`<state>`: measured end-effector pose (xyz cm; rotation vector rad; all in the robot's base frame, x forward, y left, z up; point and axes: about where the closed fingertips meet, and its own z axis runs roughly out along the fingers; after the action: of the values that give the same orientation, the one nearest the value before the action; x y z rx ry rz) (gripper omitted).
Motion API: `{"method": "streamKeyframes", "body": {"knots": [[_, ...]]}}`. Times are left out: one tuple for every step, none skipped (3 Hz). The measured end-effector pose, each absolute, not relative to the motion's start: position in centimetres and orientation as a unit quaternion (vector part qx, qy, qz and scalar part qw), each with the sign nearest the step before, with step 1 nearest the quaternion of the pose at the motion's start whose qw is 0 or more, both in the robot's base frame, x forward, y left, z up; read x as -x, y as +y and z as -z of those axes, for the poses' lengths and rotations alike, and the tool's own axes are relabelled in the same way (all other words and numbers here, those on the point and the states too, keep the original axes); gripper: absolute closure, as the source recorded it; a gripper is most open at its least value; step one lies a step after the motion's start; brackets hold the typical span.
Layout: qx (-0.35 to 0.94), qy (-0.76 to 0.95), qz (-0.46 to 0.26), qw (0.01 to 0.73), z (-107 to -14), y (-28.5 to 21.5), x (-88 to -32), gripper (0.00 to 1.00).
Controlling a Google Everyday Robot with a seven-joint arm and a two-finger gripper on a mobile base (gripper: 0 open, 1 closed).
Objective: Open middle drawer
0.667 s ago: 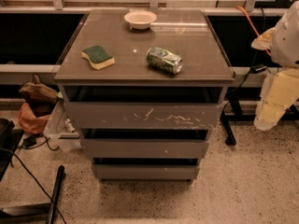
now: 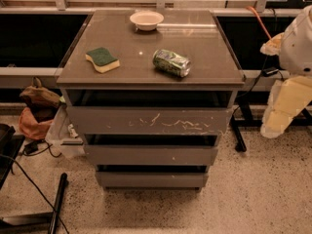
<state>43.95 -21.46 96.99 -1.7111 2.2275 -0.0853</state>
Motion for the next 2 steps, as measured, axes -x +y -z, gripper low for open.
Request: {"method": "streamKeyframes", "body": {"knots": [[0.59, 0.787, -0.018, 0.179, -90.3, -19.6, -44.5, 0.0], [0.583, 0.786, -0.06, 0.195, -83.1, -17.3, -46.8, 0.0]]}}
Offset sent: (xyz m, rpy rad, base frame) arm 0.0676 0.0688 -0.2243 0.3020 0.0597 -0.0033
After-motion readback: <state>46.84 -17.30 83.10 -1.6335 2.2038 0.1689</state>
